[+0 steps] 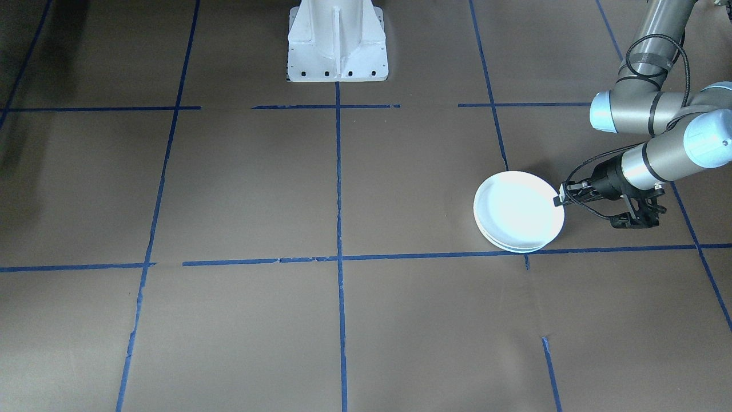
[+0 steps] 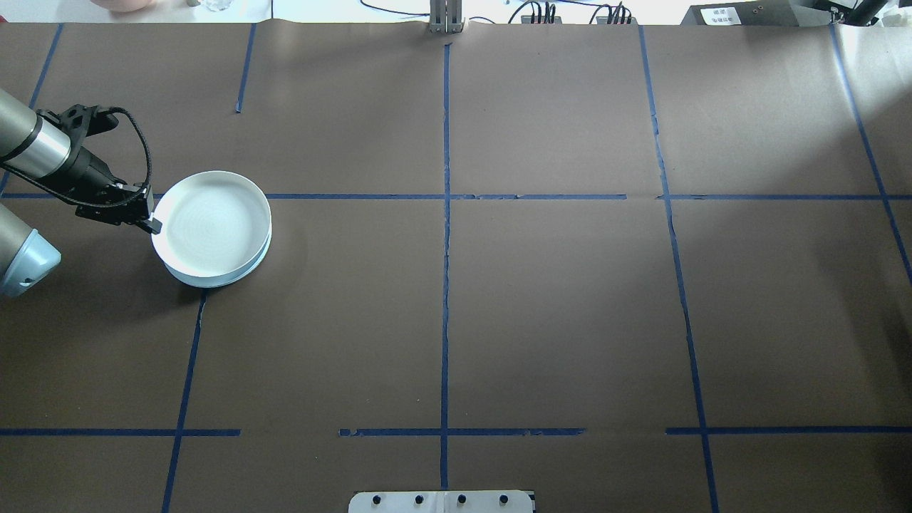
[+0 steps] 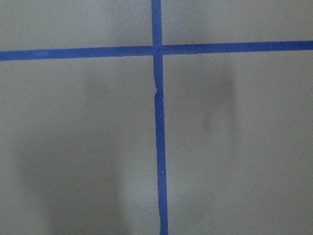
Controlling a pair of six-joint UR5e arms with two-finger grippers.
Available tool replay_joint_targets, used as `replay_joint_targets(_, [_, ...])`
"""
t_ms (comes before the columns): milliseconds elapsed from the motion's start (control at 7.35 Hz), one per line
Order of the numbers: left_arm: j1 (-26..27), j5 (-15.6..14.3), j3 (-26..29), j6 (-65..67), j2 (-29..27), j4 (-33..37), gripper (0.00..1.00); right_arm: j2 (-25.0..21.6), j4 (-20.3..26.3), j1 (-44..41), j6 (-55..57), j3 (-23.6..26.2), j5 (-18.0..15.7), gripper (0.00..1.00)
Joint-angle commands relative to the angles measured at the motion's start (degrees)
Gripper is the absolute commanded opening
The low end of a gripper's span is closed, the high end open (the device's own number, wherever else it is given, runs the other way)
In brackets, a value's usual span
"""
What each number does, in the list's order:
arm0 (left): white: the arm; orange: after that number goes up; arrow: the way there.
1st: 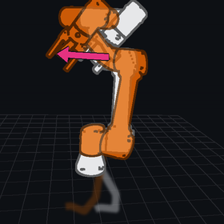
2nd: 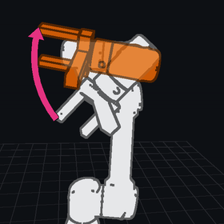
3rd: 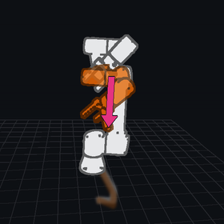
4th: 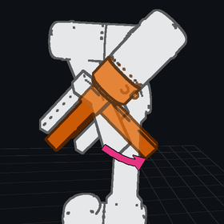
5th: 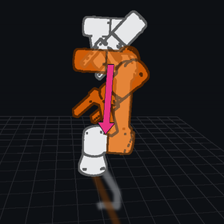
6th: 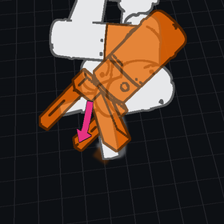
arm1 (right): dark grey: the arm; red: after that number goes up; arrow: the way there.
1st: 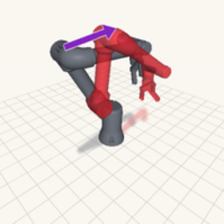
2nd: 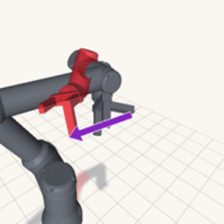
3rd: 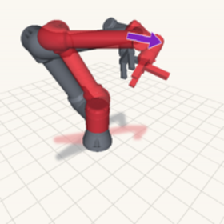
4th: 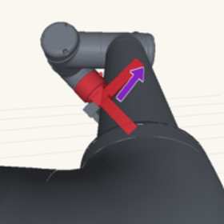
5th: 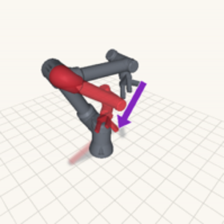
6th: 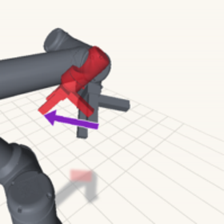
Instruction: Stack plate in center
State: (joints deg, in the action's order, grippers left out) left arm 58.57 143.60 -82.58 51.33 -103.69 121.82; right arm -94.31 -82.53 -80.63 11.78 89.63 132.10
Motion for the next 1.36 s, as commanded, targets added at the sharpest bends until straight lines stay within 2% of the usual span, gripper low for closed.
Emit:
replay_joint_targets(0, [0.1,0.0,0.0,-0.1,0.1,0.0,0.12,0.0,0.0,-0.1,0.0,0.0,0.0,1.00])
replay_joint_targets(136, [0.1,-0.1,0.0,-0.1,0.2,0.0,0.74,0.0,0.0,0.0,0.0,-0.1,0.0,1.00])
replay_joint_targets(272, [0.1,-0.2,-0.1,-0.1,0.2,0.0,1.00,0.0,0.0,-0.1,0.0,0.0,0.0,1.00])
replay_joint_targets(544, [0.6,-1.6,0.0,-2.8,0.4,-0.1,1.00,0.0,0.0,-0.1,0.0,0.0,0.0,1.00])
replay_joint_targets(680, [2.7,-2.2,-0.1,-8.4,1.1,-2.9,1.00,0.0,0.0,-0.1,0.0,0.0,0.0,1.00])
replay_joint_targets(1088, [14.4,-2.4,-0.1,-24.8,4.2,-12.4,1.00,0.0,0.0,0.0,0.0,0.0,0.0,1.00])
replay_joint_targets(1224, [18.0,-4.3,0.0,-29.1,4.8,-14.9,1.00,0.0,0.0,0.0,0.0,0.0,0.0,1.00])
